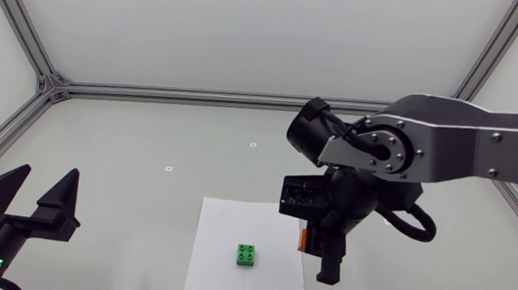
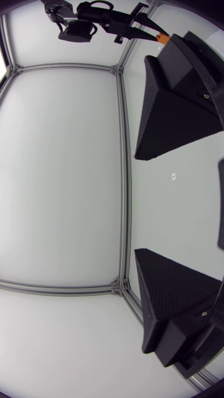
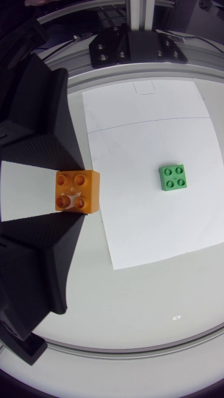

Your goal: Pick up the orange 2x2 brick with the right arm and stack it on top of the green 2x2 brick in the center

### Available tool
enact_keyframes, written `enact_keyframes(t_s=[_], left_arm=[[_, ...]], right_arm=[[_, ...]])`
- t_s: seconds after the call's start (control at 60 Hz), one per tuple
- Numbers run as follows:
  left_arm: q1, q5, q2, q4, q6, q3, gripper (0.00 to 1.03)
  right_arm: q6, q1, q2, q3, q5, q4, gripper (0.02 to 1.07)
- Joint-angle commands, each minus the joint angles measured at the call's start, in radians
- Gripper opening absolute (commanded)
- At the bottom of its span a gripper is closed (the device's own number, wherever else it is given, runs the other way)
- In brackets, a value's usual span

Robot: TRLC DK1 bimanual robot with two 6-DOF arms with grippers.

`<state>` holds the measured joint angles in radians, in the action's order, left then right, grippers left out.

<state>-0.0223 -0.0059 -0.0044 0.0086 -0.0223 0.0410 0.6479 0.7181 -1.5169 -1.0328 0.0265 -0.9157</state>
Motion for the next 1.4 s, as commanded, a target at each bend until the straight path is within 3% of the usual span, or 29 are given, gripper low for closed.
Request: enact_keyframes(t_s=[0.0, 0.55, 1.383], left_arm=[[0.002, 0.004, -0.008, -0.015, 0.013, -0.041, 0.99], [0.002, 0.006, -0.008, -0.015, 0.013, -0.041, 0.99], [0.002, 0.004, -0.008, -0.015, 0.013, -0.041, 0.99]], right_arm=[[-0.021, 0.04, -0.057, 0.002, 0.007, 0.024, 0.08], [-0.037, 0.185, -0.258, -0.144, -0.007, 0.069, 0.08], [0.022, 0.199, -0.401, -0.246, -0.022, 0.11, 0.08]])
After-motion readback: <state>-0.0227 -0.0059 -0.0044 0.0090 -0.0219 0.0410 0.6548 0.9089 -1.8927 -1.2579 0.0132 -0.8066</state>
